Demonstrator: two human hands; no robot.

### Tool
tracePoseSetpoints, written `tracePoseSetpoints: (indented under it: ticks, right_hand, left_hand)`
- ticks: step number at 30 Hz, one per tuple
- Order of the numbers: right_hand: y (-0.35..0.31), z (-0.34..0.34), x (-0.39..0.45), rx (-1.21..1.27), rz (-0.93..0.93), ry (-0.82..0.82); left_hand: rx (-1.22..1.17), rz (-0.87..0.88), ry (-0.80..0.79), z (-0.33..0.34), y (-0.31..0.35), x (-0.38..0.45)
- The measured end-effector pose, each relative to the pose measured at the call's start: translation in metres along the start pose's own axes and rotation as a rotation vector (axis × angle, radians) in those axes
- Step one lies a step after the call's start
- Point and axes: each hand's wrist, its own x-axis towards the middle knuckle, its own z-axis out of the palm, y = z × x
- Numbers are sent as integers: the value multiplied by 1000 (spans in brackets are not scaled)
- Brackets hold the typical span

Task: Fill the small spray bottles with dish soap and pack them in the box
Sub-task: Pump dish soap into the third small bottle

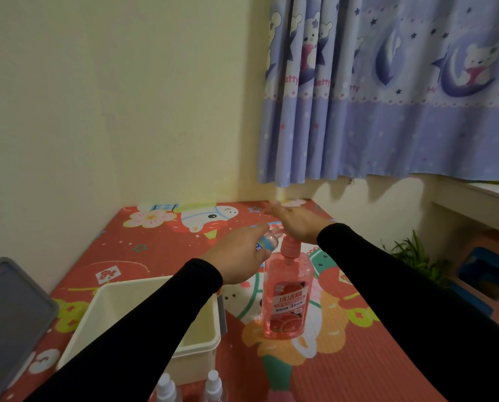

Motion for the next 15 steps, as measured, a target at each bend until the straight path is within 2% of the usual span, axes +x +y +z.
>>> tracePoseSetpoints:
  ticks: [6,10,15]
  right_hand:
    - [3,7,2,-76,23,-18]
    - [-2,-4,-2,6,4,16]
    - [-2,-3,0,-29,-2,19]
  left_hand:
    - [31,-4,-26,4,0,-2]
    - [19,-4,-13,-3,1,-1]
    - [17,12,8,-2,0,0]
